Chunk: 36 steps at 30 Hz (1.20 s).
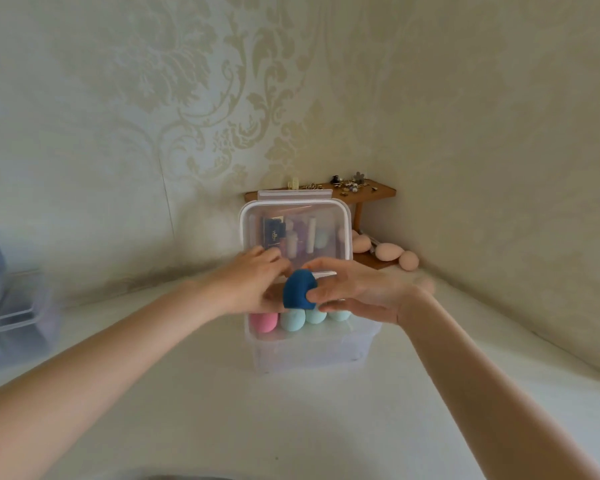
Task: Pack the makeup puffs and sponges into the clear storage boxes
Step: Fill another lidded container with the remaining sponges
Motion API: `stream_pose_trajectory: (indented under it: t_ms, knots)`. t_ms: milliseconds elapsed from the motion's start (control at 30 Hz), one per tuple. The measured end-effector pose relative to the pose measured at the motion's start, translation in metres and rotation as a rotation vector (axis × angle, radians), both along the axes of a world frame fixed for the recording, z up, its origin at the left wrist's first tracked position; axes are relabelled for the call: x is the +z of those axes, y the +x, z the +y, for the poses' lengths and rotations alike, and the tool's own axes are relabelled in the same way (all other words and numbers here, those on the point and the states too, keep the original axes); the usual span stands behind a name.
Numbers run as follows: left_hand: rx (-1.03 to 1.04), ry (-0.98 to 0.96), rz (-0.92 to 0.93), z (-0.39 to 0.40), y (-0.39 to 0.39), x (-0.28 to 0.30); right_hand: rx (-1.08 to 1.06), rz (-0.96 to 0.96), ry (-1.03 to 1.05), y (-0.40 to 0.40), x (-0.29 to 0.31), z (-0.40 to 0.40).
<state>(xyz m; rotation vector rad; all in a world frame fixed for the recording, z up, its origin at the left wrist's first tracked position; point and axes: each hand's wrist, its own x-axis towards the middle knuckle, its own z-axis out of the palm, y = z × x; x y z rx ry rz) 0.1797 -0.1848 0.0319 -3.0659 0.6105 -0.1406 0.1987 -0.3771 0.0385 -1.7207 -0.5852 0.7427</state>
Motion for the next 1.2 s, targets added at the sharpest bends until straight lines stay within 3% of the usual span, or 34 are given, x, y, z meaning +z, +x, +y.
stream_pose_trajectory:
  t_ms: [167,367,600,733,833,967,1033,1100,1200]
  knots:
    - [0.027,-0.175,-0.003,0.010,-0.002,-0.006,0.076,-0.367,-0.302,-0.009,-0.005,0.031]
    - [0.007,-0.303,0.012,0.012,-0.003,-0.005,0.137,-0.642,-0.418,-0.020,-0.016,0.045]
    - [0.068,-0.360,0.310,0.019,-0.010,0.016,0.077,-0.643,-0.466,-0.020,-0.018,0.044]
    - [0.066,-0.215,0.370,0.017,-0.014,0.021,0.057,-0.706,-0.553,-0.021,-0.019,0.050]
    - [0.070,-0.019,0.305,0.006,-0.012,0.016,0.065,-0.737,-0.592,-0.023,-0.018,0.052]
    - [0.097,0.102,0.277,-0.004,-0.008,0.013,0.077,-0.687,-0.547,-0.018,-0.005,0.042]
    - [0.106,0.122,0.283,-0.006,-0.006,0.015,-0.031,-0.657,-0.457,-0.008,0.008,0.028]
    - [0.117,0.103,0.304,-0.007,-0.005,0.017,-0.308,-0.668,-0.366,0.008,0.017,0.008]
    - [0.123,0.077,0.320,-0.006,-0.007,0.018,-0.715,-0.724,-0.517,0.031,0.011,-0.027]
